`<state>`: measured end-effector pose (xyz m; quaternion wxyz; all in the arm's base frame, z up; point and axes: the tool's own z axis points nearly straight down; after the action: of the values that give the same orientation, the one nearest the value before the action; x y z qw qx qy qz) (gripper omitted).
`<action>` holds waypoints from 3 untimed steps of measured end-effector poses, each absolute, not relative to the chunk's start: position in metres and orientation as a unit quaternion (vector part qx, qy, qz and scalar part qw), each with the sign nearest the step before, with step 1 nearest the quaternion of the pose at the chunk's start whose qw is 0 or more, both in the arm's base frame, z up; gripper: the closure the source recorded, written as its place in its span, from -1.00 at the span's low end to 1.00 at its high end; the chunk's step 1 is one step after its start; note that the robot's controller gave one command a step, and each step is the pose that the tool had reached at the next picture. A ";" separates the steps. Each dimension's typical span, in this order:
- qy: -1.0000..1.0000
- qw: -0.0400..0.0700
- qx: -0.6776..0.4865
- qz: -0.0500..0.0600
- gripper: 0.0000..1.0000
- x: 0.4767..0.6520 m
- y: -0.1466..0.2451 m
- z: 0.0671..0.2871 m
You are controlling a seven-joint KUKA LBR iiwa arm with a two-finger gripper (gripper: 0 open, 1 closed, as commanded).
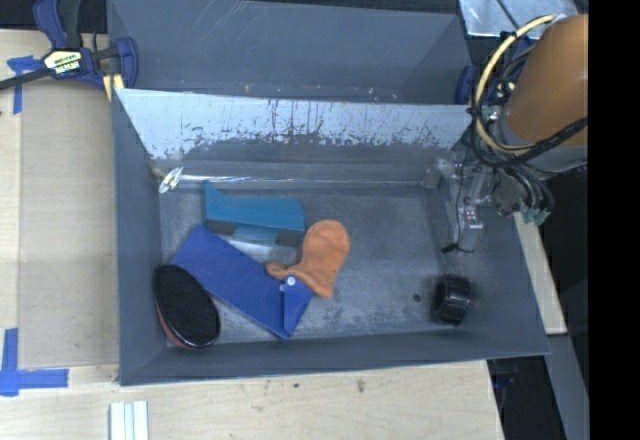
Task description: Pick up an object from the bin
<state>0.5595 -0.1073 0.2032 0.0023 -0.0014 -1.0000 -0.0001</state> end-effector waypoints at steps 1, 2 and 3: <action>-1.000 -0.002 0.000 0.000 -1.00 0.561 -0.107 0.208; -1.000 -0.004 0.012 0.001 -1.00 0.588 -0.075 0.190; -1.000 -0.003 0.024 0.000 -1.00 0.590 -0.050 0.134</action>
Offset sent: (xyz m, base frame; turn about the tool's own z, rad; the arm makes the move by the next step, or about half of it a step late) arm 0.0378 0.0469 -0.0223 -0.0397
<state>0.5898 -0.0502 0.1339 -0.0028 0.0245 -0.9997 0.0003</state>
